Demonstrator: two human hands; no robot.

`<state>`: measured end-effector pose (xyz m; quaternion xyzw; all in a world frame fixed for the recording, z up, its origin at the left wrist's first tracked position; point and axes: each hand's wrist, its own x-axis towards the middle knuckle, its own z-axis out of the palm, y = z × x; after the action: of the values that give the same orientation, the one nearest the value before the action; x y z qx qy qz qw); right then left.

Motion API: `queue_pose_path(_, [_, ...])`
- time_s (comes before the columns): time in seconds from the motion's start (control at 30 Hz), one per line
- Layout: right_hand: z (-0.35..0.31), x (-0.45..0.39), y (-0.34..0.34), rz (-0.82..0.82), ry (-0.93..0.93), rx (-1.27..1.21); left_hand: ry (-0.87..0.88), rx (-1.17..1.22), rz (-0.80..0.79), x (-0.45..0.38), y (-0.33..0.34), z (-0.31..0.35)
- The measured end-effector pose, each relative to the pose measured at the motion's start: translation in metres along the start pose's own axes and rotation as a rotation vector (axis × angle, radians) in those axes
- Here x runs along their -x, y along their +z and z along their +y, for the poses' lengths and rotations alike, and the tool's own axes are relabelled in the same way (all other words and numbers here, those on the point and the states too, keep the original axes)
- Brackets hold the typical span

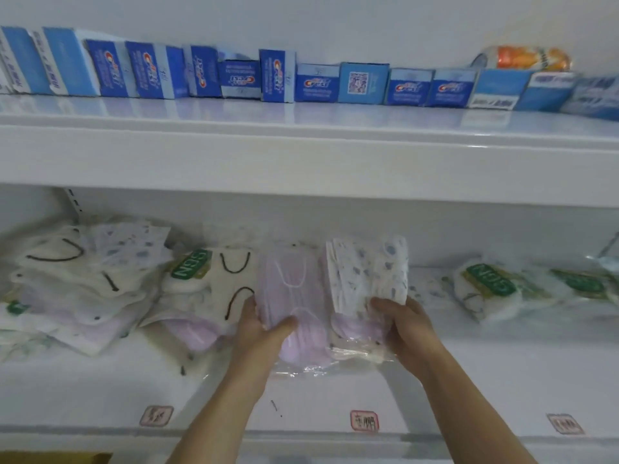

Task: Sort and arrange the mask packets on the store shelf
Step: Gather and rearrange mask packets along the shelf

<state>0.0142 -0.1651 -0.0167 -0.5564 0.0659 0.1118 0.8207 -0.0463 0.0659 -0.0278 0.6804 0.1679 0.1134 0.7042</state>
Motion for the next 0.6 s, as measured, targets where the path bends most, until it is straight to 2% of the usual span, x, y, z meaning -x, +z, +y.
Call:
queue_pose_path(0.07, [0.0, 0.003, -0.01, -0.006, -0.013, -0.02, 0.006, -0.088, -0.027, -0.006, 0.018, -0.009])
queue_pose_path(0.23, [0.002, 0.006, -0.029, 0.076, -0.09, -0.077, 0.201, -0.34, 0.048, -0.008, 0.037, -0.024])
queue_pose_path(0.37, [-0.001, 0.005, -0.039, 0.085, -0.151, -0.046, 0.403, -0.722, 0.121, 0.004, 0.05, -0.028])
queue_pose_path(0.5, [0.004, 0.008, -0.036, 0.062, -0.117, -0.095, 0.333, -1.018, 0.201, 0.015, 0.053, -0.022])
queue_pose_path(0.6, [0.006, 0.009, -0.037, 0.054, -0.096, -0.172, 0.33, -1.098, 0.307, 0.024, 0.052, -0.009])
